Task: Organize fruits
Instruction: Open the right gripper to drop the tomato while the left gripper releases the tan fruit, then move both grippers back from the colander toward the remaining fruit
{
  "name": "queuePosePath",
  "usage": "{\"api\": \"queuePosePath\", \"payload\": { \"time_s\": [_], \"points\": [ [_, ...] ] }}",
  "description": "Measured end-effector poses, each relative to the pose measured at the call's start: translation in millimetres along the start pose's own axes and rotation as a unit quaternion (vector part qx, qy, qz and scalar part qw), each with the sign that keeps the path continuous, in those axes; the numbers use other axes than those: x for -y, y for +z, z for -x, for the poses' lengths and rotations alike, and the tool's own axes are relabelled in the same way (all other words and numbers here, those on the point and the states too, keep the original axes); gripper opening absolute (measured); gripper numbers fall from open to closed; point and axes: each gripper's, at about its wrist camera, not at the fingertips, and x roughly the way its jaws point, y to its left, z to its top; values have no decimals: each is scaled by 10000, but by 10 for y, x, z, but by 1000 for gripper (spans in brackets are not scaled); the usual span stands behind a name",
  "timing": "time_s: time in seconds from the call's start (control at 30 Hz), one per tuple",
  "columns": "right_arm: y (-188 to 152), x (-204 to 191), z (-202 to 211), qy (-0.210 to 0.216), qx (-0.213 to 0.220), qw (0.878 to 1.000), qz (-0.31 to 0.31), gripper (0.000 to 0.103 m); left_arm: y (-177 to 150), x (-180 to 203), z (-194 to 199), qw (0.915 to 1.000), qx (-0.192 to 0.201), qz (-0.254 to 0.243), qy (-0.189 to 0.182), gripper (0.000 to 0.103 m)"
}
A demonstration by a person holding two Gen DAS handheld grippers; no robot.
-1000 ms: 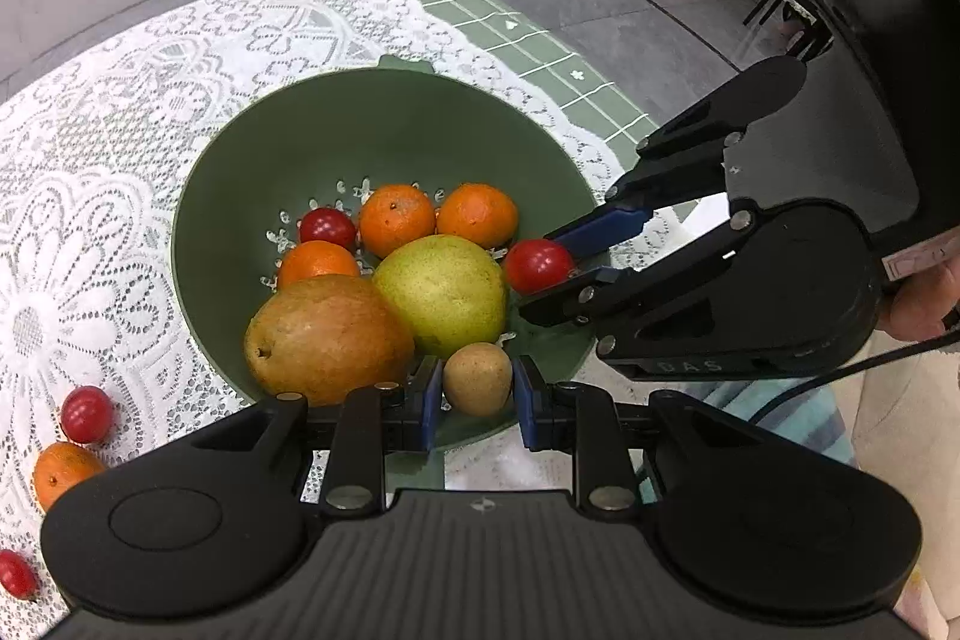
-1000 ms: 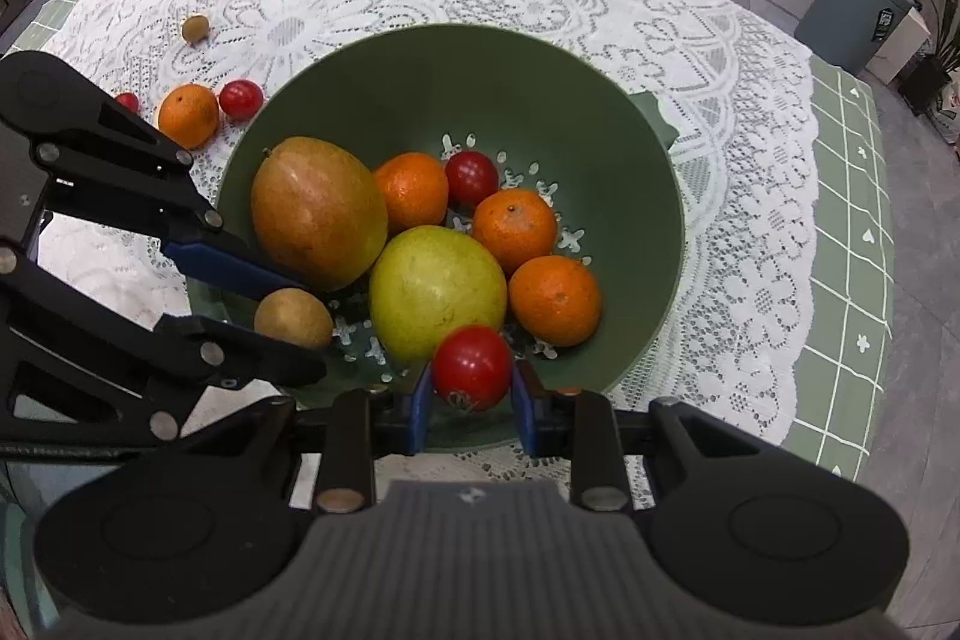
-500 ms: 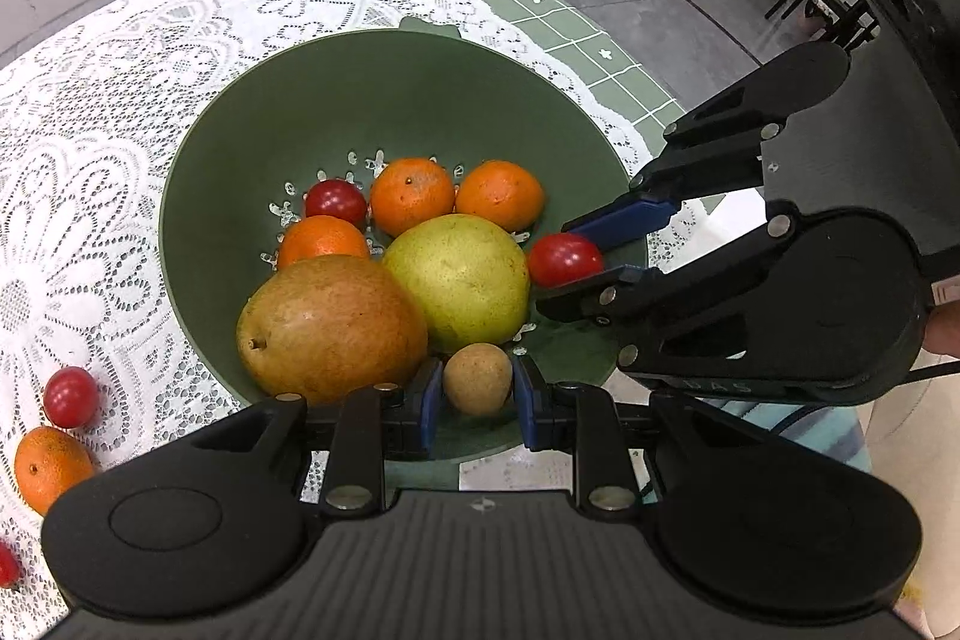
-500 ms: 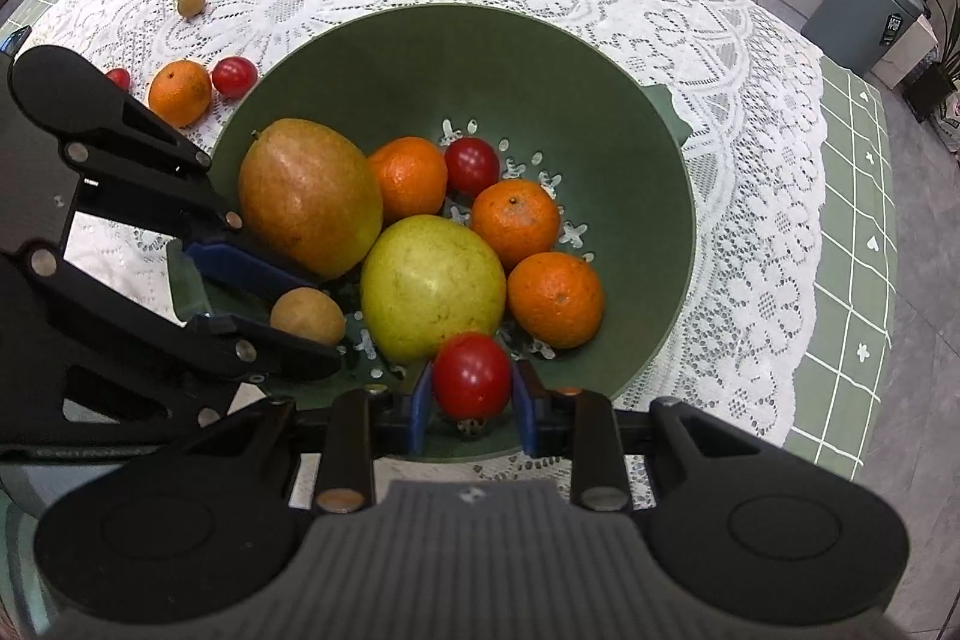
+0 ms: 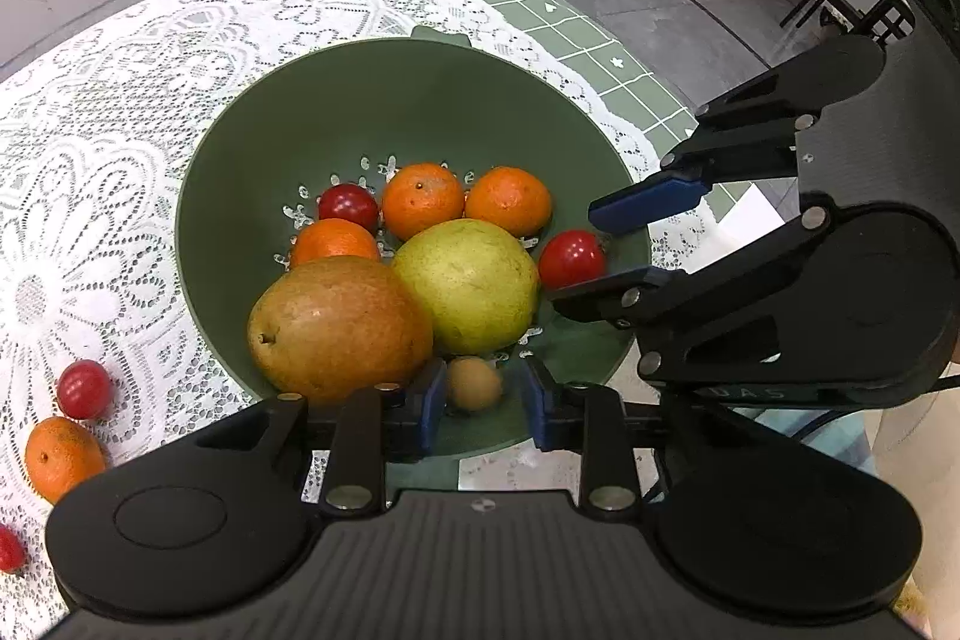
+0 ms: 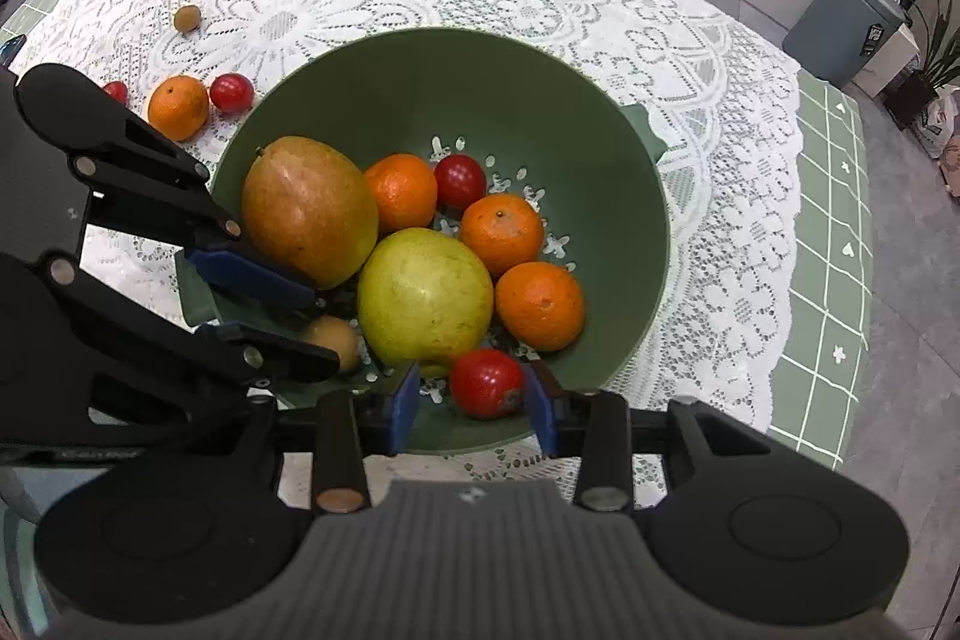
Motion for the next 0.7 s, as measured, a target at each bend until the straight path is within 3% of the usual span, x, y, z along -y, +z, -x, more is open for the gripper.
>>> {"api": "queuePosePath", "payload": {
  "time_s": [0.2,0.33,0.43,0.6,0.7],
  "points": [
    [-19,-5,102,-125,145,9998,-63,44,-19,3,74,9999,93,102,-4,42],
    [-48,-10,179,-307,257,9991,-118,57,-44,33,152,9997,174,125,95,46],
    [-80,-2,254,-297,389,9984,-268,57,-81,10,242,9991,307,274,84,52],
    [-127,-60,356,-457,636,9959,-456,57,-104,44,389,9982,532,226,126,52],
    [-167,-71,416,-555,832,9917,-808,64,-133,47,472,9972,687,227,194,53]
  ]
}}
